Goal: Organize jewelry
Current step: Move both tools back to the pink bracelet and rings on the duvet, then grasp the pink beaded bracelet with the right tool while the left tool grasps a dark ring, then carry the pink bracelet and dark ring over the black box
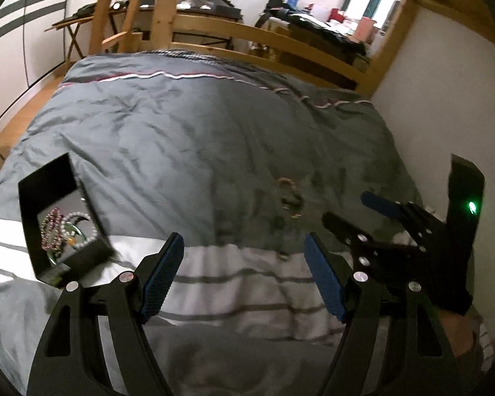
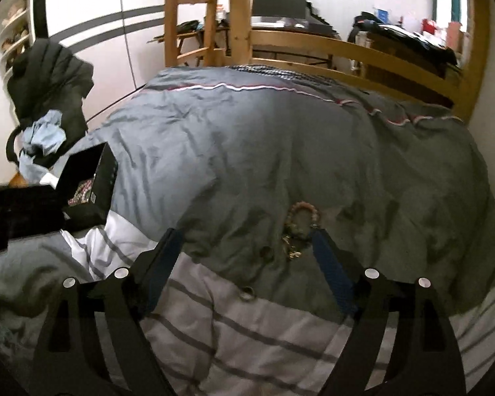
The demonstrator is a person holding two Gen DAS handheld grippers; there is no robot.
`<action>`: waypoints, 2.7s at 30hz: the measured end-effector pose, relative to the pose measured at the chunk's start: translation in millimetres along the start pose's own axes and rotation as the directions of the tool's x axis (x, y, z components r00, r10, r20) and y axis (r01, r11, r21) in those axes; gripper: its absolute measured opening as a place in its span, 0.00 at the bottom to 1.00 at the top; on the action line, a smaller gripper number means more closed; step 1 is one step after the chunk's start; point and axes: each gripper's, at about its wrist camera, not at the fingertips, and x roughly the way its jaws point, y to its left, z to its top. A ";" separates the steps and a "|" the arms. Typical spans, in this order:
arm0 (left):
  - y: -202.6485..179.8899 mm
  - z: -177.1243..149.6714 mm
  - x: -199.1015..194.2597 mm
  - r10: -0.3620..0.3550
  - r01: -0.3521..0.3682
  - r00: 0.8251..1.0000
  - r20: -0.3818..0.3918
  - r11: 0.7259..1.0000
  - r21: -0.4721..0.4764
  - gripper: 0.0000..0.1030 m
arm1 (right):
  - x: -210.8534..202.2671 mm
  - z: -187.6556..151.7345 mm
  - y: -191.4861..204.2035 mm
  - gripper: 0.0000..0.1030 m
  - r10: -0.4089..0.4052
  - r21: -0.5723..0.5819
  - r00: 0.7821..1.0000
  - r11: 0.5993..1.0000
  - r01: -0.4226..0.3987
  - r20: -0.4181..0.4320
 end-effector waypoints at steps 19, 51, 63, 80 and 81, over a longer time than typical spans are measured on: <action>-51.1 -21.0 64.6 -0.144 0.153 0.979 -0.142 0.987 0.055 0.78 | 32.4 42.5 -58.8 0.81 0.046 0.170 0.989 0.985 -0.022 -0.142; -54.1 -50.0 217.8 -0.019 0.070 0.973 -0.228 0.974 0.216 0.20 | 194.4 -14.5 -108.5 0.11 0.033 0.108 0.991 0.994 -0.019 -0.129; -41.3 -47.4 207.0 -0.076 0.109 0.981 -0.177 0.976 0.188 0.17 | 164.4 -6.9 -121.5 0.09 0.140 0.238 0.990 0.962 -0.136 -0.001; -41.5 -37.8 162.8 -0.088 0.104 0.991 -0.102 0.980 0.172 0.17 | 109.3 16.5 -119.2 0.09 0.195 0.249 0.974 0.944 -0.218 0.115; -40.3 -38.6 154.7 -0.083 0.098 0.992 -0.093 0.980 0.172 0.17 | 107.3 16.4 -118.2 0.09 0.198 0.250 0.974 0.943 -0.221 0.114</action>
